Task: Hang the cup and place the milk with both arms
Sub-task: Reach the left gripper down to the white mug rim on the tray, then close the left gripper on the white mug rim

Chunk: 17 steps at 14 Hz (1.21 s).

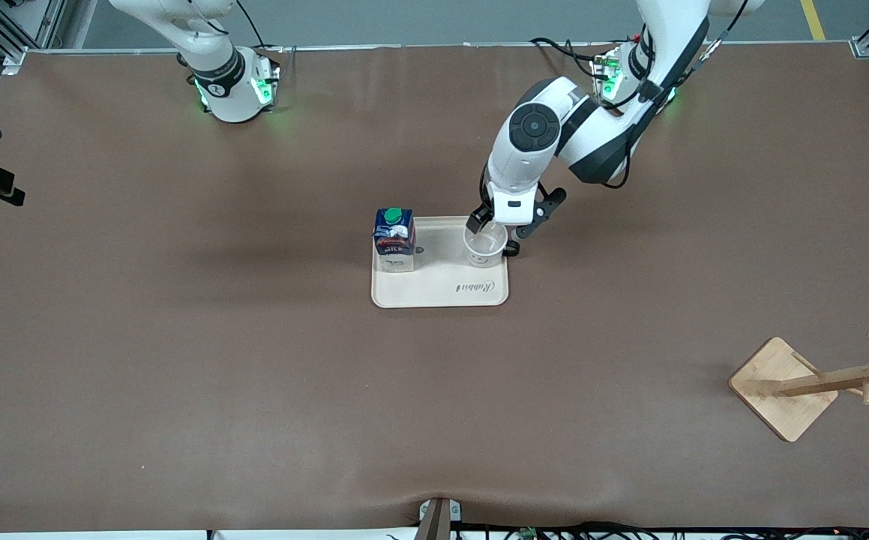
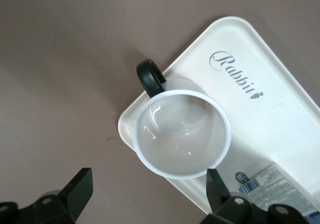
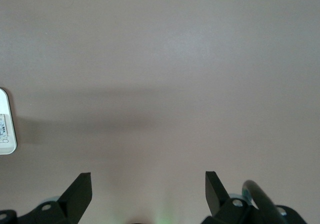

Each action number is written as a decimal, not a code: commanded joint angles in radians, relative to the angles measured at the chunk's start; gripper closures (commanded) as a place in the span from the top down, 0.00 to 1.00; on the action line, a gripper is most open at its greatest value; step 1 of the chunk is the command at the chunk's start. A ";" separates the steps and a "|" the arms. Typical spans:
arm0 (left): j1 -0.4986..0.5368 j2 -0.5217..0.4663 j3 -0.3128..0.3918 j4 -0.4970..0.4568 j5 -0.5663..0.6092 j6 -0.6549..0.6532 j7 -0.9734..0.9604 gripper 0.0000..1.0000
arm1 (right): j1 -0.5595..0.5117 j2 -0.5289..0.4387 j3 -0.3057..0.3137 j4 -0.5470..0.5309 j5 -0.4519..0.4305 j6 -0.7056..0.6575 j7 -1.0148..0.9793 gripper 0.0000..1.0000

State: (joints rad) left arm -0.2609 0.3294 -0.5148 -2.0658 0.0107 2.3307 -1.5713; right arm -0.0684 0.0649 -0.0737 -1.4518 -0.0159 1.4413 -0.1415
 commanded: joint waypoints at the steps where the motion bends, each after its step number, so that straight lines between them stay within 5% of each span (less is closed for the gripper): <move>1: -0.026 0.054 0.006 0.006 0.006 0.035 -0.026 0.85 | -0.018 0.003 0.012 0.008 0.021 0.001 -0.013 1.00; 7: -0.011 0.137 0.018 0.026 0.057 0.079 -0.052 0.49 | -0.022 0.016 0.012 0.008 0.021 0.005 -0.013 1.00; 10: -0.011 0.163 0.039 0.049 0.081 0.079 -0.050 0.19 | -0.011 0.021 0.014 0.008 0.019 0.014 -0.017 1.00; 11: -0.011 0.162 0.039 0.050 0.083 0.079 -0.050 0.00 | -0.007 0.021 0.015 0.008 0.019 0.011 -0.017 1.00; 17: -0.006 0.096 0.039 0.072 0.161 0.044 -0.036 0.00 | -0.008 0.038 0.018 0.005 0.021 0.013 -0.013 1.00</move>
State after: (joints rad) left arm -0.2669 0.4790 -0.4749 -2.0016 0.1406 2.4054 -1.5972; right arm -0.0675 0.0896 -0.0599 -1.4520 -0.0158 1.4527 -0.1460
